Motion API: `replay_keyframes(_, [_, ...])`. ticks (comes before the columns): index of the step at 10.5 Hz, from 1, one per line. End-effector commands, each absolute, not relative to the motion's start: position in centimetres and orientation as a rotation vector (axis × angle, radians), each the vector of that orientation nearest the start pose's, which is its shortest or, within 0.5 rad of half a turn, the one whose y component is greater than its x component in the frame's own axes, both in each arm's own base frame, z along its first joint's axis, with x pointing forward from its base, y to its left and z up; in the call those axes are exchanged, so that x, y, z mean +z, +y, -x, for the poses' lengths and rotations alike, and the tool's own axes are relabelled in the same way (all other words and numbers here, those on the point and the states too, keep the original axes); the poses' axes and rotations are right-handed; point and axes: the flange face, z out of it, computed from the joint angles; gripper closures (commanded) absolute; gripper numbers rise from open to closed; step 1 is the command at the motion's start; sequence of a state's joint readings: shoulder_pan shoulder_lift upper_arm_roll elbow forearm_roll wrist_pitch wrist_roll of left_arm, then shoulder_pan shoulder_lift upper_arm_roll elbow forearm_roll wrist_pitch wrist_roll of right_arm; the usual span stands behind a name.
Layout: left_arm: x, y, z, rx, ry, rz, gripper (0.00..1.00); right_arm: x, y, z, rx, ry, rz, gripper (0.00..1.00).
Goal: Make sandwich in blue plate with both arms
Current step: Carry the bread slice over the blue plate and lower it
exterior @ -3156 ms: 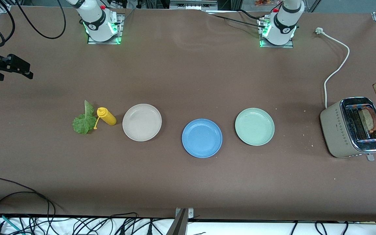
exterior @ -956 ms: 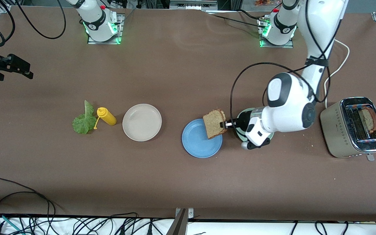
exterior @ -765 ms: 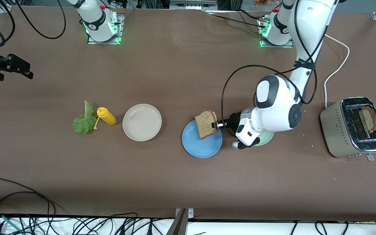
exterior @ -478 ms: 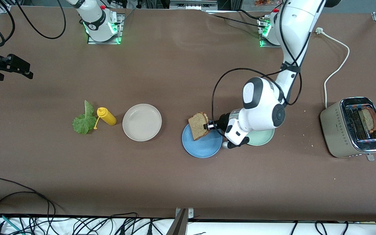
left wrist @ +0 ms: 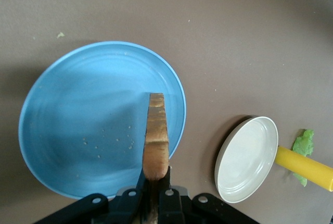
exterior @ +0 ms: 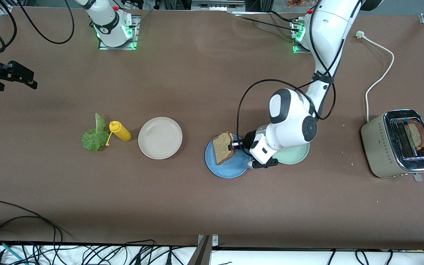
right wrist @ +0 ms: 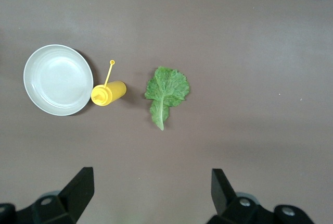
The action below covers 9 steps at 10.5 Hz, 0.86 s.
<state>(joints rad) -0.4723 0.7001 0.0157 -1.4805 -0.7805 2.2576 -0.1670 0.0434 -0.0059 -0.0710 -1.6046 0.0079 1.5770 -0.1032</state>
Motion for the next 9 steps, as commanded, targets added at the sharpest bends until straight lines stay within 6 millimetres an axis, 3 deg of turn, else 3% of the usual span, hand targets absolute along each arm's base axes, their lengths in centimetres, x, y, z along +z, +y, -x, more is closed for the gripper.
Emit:
replay_keyframes(1, [27.1,-34.3,-65.1,-0.116,0.197,-2.516,1.00,61.8,-1.3,-55.2,0.038,-0.115,3.113,0.00])
replay_keyframes(3, [26.6,-35.1,-64.7,-0.119,0.186,-2.523,1.00,61.8,-1.3,-55.2,0.038,-0.112,3.113,0.00])
replay_keyframes(9, [25.9,-34.6,-65.0,-0.112,0.205,-2.522,1.00,61.8,-1.3,-55.2,0.038,-0.115,3.113,0.00])
